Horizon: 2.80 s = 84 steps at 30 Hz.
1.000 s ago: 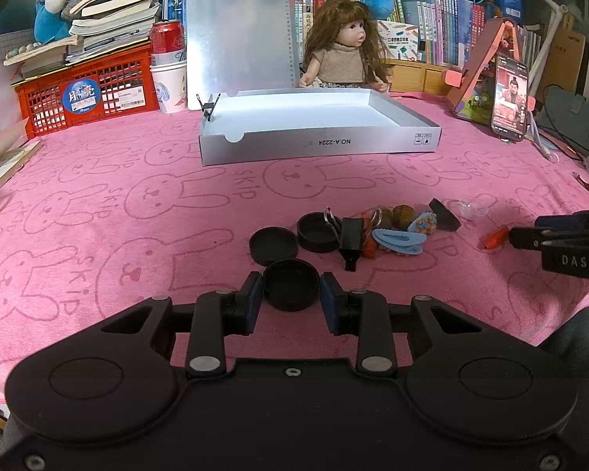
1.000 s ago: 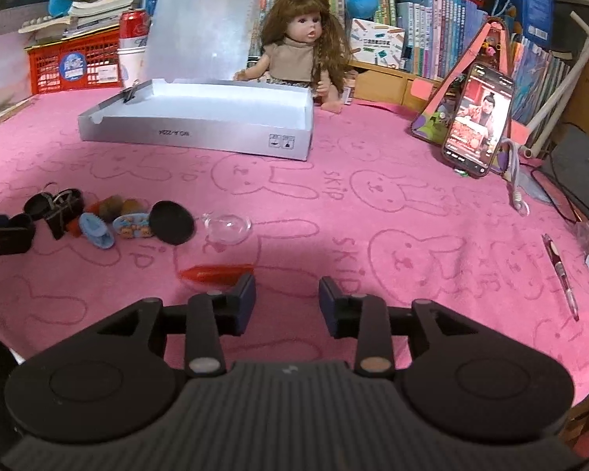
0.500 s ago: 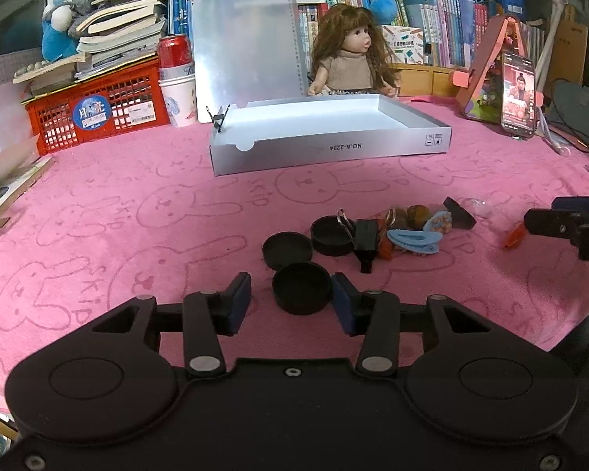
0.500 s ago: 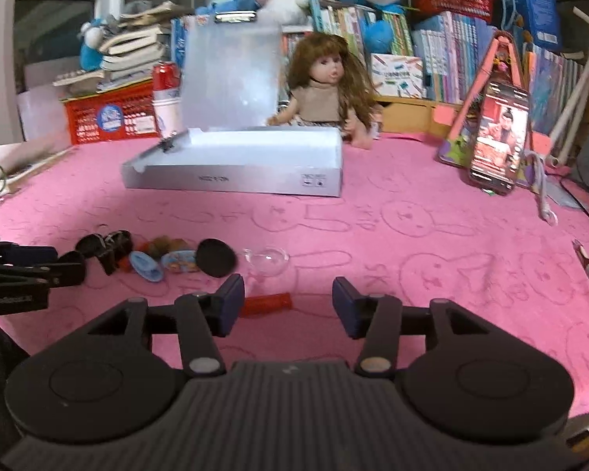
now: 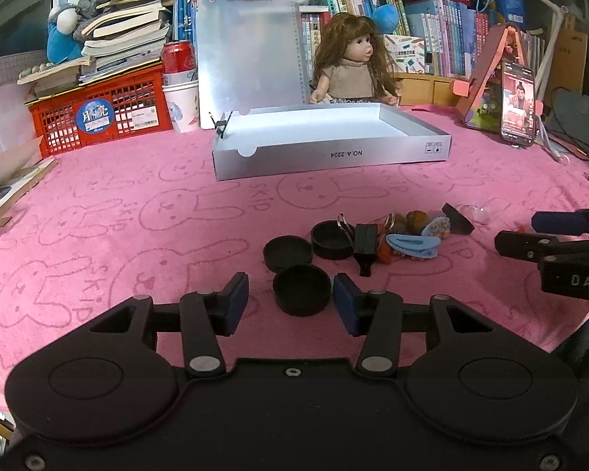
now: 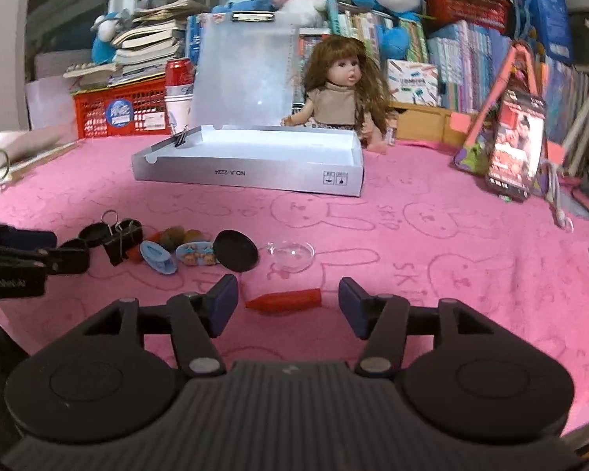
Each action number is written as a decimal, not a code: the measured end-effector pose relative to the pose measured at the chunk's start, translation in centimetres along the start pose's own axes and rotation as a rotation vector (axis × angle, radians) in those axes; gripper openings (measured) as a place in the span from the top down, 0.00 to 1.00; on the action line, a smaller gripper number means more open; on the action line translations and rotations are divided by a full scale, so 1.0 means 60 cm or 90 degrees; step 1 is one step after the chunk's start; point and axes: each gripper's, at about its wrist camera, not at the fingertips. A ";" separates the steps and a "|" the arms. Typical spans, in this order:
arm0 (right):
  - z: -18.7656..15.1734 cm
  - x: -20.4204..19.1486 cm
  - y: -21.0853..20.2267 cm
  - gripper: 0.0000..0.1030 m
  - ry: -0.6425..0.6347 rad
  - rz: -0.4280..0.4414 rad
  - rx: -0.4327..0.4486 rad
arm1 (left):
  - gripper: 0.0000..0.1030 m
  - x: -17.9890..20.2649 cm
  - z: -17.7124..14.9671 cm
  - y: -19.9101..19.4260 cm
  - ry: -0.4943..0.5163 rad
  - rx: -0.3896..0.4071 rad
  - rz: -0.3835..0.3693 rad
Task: Organize rigid objects
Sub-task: 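Carry the black cap in left tool while right tool carries red piece to box, then lower black cap into white box with left tool while right tool lowers red piece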
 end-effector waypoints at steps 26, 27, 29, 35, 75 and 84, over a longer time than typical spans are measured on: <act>0.017 -0.005 -0.007 0.53 0.014 0.008 -0.005 | 0.70 -0.005 0.015 -0.011 -0.031 0.013 0.004; 0.021 -0.004 -0.007 0.53 0.023 0.008 -0.005 | 0.70 -0.006 0.019 -0.013 -0.034 0.014 0.006; 0.028 -0.001 -0.008 0.53 0.040 0.008 -0.008 | 0.70 -0.007 0.029 -0.015 -0.040 0.012 0.009; 0.051 -0.001 -0.009 0.53 0.067 0.005 -0.007 | 0.70 -0.016 0.062 -0.013 -0.053 0.015 -0.002; 0.177 0.004 0.088 0.53 0.133 0.012 -0.029 | 0.70 -0.031 0.214 0.087 -0.079 0.004 -0.052; 0.226 0.018 0.154 0.53 0.156 0.026 -0.073 | 0.70 -0.047 0.255 0.170 -0.096 -0.067 -0.072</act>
Point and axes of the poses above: each gripper's, at about its wrist camera, not at the fingertips, and y roughly the way its jaws point, x to its right, z to its top, and after that the axes turned 5 degrees about y, right-handed
